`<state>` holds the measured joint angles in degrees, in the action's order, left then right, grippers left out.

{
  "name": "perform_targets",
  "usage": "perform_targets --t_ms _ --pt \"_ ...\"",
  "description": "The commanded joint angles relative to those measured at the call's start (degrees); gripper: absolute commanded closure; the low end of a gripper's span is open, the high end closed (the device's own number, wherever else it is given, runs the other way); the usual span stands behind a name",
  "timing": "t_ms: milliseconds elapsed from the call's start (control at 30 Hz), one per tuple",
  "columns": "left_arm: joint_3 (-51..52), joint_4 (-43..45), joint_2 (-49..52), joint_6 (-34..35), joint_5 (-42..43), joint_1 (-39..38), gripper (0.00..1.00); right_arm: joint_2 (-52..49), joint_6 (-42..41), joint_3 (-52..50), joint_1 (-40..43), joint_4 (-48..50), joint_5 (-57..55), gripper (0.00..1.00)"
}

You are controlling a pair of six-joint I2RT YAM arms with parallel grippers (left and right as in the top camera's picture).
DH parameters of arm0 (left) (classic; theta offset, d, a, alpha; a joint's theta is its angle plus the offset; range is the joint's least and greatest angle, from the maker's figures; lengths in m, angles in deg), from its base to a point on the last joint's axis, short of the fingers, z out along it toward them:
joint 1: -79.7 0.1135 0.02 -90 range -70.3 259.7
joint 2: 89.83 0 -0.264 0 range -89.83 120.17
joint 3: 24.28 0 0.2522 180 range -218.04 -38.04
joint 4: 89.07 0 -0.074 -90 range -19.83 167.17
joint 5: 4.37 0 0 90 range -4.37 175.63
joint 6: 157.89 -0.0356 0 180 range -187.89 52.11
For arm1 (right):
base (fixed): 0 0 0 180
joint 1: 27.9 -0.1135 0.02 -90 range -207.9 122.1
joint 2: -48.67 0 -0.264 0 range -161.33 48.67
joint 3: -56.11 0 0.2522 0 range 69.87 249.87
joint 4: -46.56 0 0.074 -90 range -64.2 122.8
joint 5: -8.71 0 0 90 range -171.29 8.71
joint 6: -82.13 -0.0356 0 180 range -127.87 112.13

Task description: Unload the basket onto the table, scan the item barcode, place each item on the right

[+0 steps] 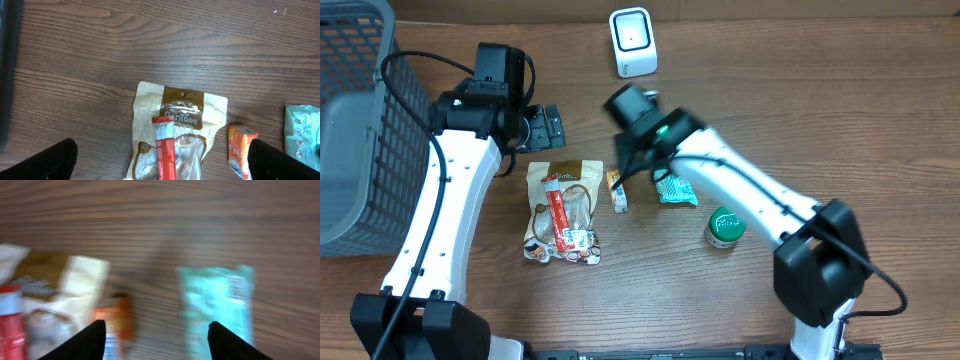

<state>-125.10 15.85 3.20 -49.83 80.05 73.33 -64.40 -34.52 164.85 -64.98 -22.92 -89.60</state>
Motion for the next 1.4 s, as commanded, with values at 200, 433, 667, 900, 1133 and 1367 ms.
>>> perform_targets --t_ms 200,433,667,900,1133,1367 --pt "-1.05 0.07 0.31 0.81 0.28 -0.39 0.00 1.62 -2.01 -4.09 7.69 -4.17 4.83 0.36" --pt "-1.05 0.07 0.31 0.79 0.31 -0.39 0.00 1.51 -3.58 -9.90 7.48 -0.13 6.23 0.36" --pt "-1.05 0.07 0.31 0.79 0.31 -0.39 0.00 1.46 -3.56 -16.00 6.93 5.25 13.53 0.35" --pt "-1.05 0.07 0.31 0.79 0.28 -0.39 0.00 1.46 -3.54 -16.92 5.31 5.25 21.53 0.39" --pt "-1.05 0.07 0.31 0.79 0.28 -0.39 0.00 1.66 -3.32 -11.43 4.63 -2.51 13.35 0.42" --pt "-1.05 0.07 0.31 0.79 0.28 -0.39 0.00 1.66 -0.48 -6.19 3.50 -4.70 13.05 0.42"
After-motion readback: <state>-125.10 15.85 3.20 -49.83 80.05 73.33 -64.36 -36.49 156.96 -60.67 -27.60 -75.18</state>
